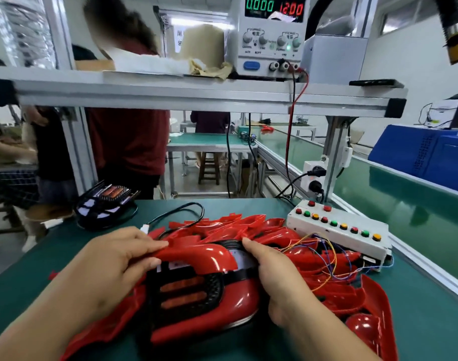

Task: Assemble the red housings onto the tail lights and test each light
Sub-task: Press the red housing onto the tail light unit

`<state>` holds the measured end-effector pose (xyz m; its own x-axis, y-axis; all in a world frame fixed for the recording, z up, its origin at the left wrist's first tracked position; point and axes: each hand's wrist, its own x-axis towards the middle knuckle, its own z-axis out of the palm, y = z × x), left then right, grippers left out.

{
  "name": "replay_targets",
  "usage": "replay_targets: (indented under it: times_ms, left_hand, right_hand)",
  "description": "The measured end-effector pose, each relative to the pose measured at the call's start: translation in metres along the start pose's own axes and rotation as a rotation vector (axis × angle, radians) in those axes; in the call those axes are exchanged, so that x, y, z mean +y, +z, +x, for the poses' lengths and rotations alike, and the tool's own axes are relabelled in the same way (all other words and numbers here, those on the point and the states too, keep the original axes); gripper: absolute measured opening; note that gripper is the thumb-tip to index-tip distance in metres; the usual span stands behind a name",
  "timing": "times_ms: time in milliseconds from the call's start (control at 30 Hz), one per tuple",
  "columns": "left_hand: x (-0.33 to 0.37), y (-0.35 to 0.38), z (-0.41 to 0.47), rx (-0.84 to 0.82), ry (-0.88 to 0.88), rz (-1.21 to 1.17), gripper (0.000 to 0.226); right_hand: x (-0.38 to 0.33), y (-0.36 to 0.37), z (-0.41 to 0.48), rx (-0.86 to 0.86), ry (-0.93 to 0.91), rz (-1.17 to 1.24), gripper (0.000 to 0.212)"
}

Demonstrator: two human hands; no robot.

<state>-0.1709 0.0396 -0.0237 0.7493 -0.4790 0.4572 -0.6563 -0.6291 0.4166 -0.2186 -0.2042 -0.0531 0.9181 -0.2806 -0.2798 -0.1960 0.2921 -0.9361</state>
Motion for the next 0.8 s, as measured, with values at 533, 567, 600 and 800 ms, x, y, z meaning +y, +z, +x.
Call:
replay_targets:
  times_ms: [533, 567, 600, 800]
  left_hand:
    - [0.019, 0.022, 0.0, 0.048, 0.014, 0.06, 0.032]
    - [0.02, 0.022, 0.001, 0.059, 0.005, 0.062, 0.032]
    - [0.021, 0.022, 0.001, 0.066, 0.0, 0.067, 0.032]
    - [0.022, 0.016, -0.004, 0.009, 0.035, 0.041, 0.034]
  right_hand:
    - [0.006, -0.004, 0.004, -0.112, -0.061, -0.002, 0.031]
    - [0.006, -0.005, 0.004, -0.138, -0.083, -0.006, 0.035]
    - [0.007, -0.006, 0.004, -0.157, -0.11, -0.014, 0.042]
    - [0.01, -0.008, 0.006, -0.2, -0.172, -0.012, 0.036]
